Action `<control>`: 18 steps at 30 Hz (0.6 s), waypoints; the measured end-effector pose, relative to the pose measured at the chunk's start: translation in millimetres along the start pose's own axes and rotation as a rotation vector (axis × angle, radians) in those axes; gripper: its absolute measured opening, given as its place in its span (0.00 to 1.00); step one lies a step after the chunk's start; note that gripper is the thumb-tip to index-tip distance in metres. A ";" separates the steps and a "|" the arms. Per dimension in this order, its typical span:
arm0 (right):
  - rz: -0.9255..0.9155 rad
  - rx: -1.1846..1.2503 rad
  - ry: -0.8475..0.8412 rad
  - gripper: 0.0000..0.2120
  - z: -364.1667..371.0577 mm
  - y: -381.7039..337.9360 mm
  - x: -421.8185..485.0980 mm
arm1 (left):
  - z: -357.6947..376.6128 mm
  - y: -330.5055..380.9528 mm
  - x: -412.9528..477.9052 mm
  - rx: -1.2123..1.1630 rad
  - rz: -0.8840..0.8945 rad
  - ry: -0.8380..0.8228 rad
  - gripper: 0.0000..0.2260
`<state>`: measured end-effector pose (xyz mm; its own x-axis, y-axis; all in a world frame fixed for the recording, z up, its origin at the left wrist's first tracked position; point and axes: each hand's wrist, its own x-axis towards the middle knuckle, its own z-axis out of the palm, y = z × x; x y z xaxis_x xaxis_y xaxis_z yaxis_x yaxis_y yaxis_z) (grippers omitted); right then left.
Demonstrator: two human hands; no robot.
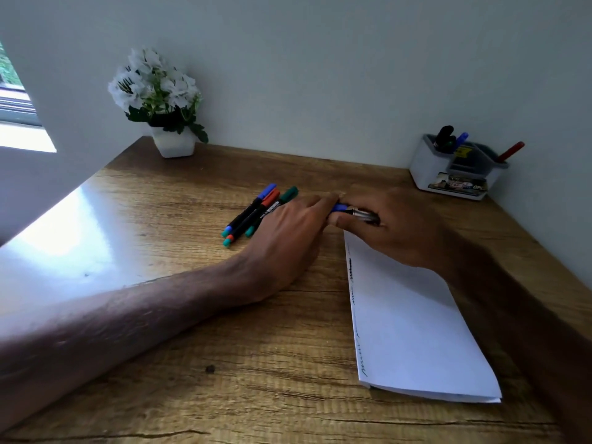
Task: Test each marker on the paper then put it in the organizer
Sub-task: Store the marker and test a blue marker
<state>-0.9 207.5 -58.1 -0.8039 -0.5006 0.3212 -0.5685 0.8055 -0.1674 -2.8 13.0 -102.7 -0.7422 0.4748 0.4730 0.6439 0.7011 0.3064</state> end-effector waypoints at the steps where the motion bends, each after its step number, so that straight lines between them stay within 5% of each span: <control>1: 0.053 0.027 -0.021 0.15 -1.6 2.5 -0.7 | -0.3 -0.1 0.0 0.002 -0.026 -0.007 0.23; 7: 0.240 0.663 0.148 0.15 -29.2 19.7 -1.9 | -1.2 0.7 -4.9 -0.162 -0.070 0.058 0.03; 13: 0.319 1.487 0.171 0.16 -41.9 36.9 -9.7 | -1.1 1.2 -1.9 -0.292 -0.001 -0.050 0.12; 18: 0.373 1.428 0.156 0.12 -28.8 31.6 -29.9 | -8.4 1.6 -0.9 -0.242 0.067 -0.310 0.27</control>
<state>10.3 257.0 -46.2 -0.9647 -0.2269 0.1339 -0.1001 -0.1546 -0.9829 0.5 9.2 -95.7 -0.6941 0.6794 0.2378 0.6905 0.5351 0.4867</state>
